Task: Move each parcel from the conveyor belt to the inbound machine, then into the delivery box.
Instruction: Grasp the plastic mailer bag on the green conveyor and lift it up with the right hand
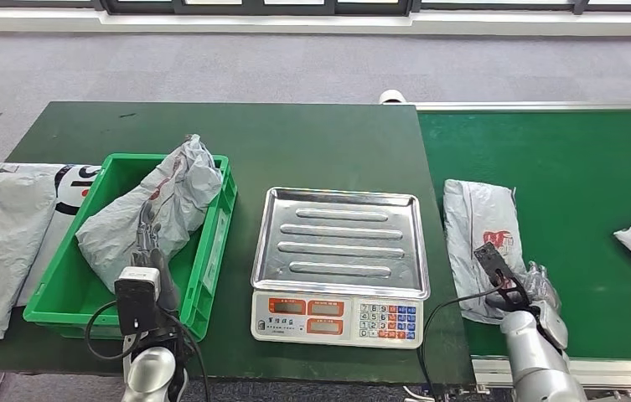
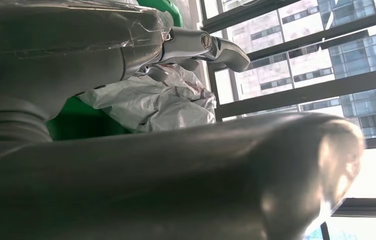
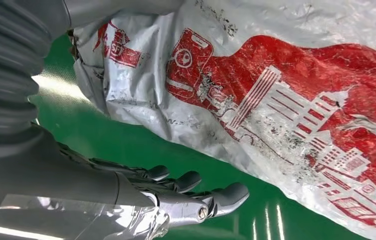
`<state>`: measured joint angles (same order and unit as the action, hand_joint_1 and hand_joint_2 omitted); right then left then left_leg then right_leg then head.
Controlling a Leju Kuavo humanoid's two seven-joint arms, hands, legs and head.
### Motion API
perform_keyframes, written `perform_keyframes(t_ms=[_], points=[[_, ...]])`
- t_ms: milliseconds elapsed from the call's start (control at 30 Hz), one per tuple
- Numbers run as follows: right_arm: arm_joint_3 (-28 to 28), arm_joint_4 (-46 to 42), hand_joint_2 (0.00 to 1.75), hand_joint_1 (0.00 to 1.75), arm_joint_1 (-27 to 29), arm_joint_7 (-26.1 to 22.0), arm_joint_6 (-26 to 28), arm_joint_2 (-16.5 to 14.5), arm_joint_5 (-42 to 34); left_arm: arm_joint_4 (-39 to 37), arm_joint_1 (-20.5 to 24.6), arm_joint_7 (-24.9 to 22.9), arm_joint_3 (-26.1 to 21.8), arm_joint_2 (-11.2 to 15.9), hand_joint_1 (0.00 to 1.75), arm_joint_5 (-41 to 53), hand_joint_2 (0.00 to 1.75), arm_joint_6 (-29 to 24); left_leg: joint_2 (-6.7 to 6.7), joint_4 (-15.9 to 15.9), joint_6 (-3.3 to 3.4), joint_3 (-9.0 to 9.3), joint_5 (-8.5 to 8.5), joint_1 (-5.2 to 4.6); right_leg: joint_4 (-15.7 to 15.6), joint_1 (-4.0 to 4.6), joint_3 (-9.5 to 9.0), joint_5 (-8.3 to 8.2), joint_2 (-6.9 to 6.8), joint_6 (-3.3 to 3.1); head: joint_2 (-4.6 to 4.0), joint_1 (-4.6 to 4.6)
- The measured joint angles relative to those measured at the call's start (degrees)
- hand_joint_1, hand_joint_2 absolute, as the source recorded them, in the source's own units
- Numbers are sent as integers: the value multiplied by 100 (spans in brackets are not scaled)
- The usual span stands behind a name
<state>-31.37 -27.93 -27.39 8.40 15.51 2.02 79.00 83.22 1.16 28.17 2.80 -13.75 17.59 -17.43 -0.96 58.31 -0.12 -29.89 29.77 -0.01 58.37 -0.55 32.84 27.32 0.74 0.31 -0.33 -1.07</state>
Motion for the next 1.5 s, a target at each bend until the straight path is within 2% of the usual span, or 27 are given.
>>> perform_keyframes(t_ms=[533, 667, 1000, 1500], points=[[78, 339, 175, 0, -198, -1, -115, 17, 91, -67, 30, -7, 0, 0, 0, 17, 0, 7, 2, 1, -1, 14, -2, 0, 0, 0, -14, -2, 8, 1, 1, 0], [113, 377, 175, 175, -217, -46, -70, 15, 103, -86, 40, -11, 0, 0, 0, 18, 0, 5, 2, 1, -1, 14, -2, 0, 0, -1, -15, -2, 8, 1, 0, 0], [143, 410, 175, 175, -267, -755, 178, -92, -27, -82, 37, -42, 0, 0, 0, 44, 0, -1, 0, 0, -1, 9, -2, 0, 1, -1, -12, -2, 7, 0, 0, 0], [168, 410, 175, 175, -304, -930, 317, -223, -56, -84, 37, -42, 0, 0, 0, 49, 0, -2, -1, 0, -4, 2, -3, 0, 2, -1, -5, -2, 6, 0, 2, 0]])
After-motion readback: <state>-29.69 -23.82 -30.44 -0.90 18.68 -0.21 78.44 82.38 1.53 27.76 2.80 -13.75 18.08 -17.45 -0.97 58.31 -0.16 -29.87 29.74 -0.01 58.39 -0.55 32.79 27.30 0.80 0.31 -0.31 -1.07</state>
